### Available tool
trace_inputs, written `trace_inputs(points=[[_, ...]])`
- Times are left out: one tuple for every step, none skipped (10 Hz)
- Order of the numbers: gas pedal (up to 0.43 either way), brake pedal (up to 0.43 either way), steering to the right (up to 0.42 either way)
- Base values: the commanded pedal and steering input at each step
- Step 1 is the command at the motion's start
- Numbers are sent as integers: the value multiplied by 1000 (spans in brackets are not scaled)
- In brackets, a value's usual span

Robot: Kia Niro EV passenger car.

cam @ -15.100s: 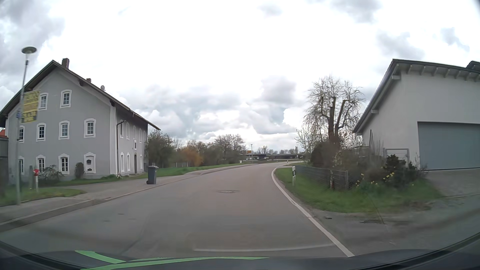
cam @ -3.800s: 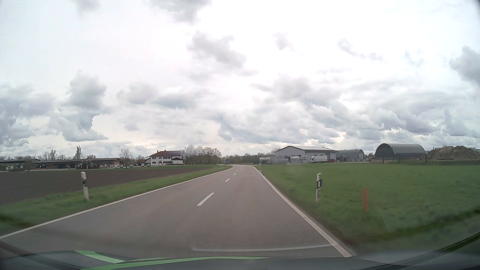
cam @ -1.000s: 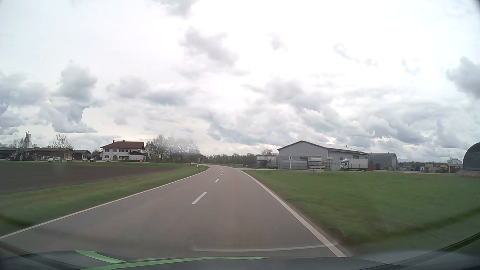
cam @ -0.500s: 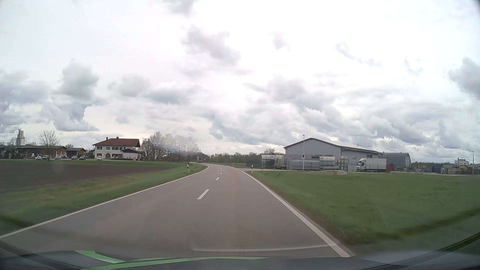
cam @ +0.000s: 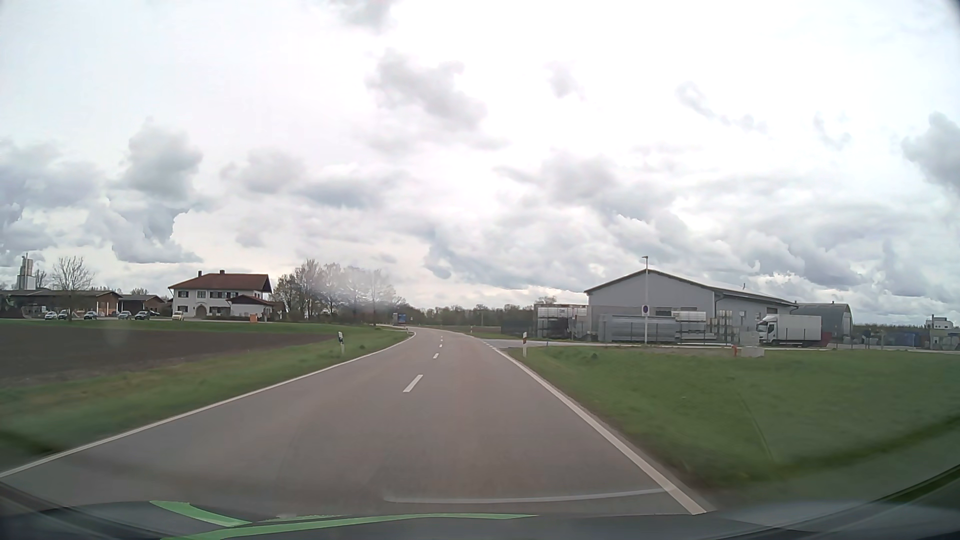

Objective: Follow the waypoints while adhering to traffic rules and regulations

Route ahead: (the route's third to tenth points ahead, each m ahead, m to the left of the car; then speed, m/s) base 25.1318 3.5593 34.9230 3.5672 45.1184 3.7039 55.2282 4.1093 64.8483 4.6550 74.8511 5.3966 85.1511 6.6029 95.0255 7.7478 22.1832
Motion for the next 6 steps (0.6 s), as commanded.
trace_inputs(points=[[248,0,-4],[248,0,-4],[248,0,-4],[248,0,-4],[248,0,-4],[248,0,-4]])
